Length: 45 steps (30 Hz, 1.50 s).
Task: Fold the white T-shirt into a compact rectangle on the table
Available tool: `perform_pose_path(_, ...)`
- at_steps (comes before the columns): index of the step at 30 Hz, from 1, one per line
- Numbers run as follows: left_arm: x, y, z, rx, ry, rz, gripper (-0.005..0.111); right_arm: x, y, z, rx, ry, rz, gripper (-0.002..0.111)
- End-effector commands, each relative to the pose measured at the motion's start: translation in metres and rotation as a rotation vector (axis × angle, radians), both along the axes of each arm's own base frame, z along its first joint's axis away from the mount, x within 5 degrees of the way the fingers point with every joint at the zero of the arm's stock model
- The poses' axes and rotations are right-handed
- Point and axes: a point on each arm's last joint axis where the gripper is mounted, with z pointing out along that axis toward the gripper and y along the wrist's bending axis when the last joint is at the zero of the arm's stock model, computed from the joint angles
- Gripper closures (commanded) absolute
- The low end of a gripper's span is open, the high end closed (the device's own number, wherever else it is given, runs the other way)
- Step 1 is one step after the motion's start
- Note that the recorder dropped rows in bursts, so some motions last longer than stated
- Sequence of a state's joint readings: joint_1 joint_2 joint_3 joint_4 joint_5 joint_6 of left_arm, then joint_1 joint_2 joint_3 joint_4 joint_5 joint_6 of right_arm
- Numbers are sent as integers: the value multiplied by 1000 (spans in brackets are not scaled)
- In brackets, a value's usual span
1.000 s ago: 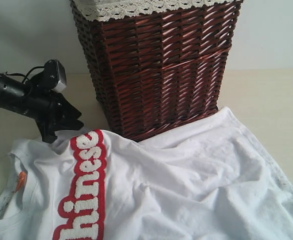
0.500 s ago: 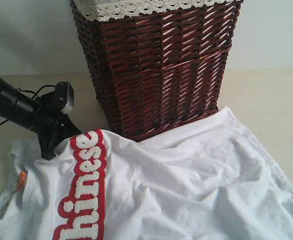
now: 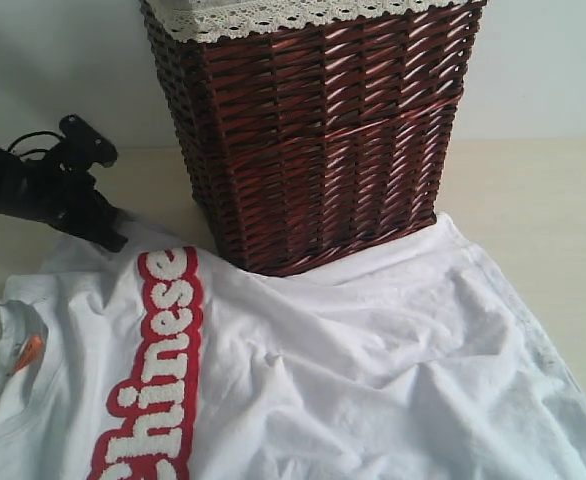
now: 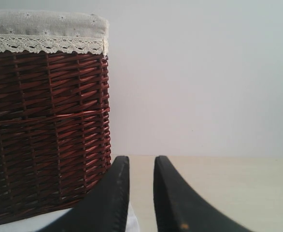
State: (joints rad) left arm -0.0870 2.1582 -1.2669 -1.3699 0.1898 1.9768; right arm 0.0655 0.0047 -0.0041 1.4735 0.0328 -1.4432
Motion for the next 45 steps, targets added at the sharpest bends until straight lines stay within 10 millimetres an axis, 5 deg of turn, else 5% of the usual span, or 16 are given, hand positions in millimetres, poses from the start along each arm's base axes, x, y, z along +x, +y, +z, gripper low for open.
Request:
perform_pose_path(1, 5, 7, 7, -78, -11, 206, 107, 0, 0, -1, 1, 0, 4, 88)
perform_pose_path(7, 1, 8, 2, -109, 13, 257, 107, 0, 0, -1, 1, 0, 4, 88)
perform_pose_path(13, -1, 26, -2, -297, 68, 546, 107, 0, 0, -1, 1, 0, 4, 88)
perform_pose_path(20, -14, 28, -15, -269, 118, 522, 107, 0, 0, -1, 1, 0, 4, 88)
perform_pose_path(31, 22, 21, 27, -356, -23, 455, 107, 0, 0, -1, 1, 0, 4, 88)
perform_pose_path(35, 22, 21, 27, -356, -23, 455, 106, 0, 0, -1, 1, 0, 4, 88)
perform_pose_path(37, 22, 21, 27, -356, -23, 455, 101, 0, 0, -1, 1, 0, 4, 88)
perform_pose_path(39, 22, 21, 27, -359, -23, 458, 83, 0, 0, -1, 1, 0, 4, 88)
perform_pose_path(42, 22, 21, 31, -382, -27, 475, 44, 0, 0, -1, 1, 0, 4, 88)
perform_pose_path(45, 19, 20, 72, -434, -104, 415, 36, 0, 0, -1, 1, 0, 4, 88)
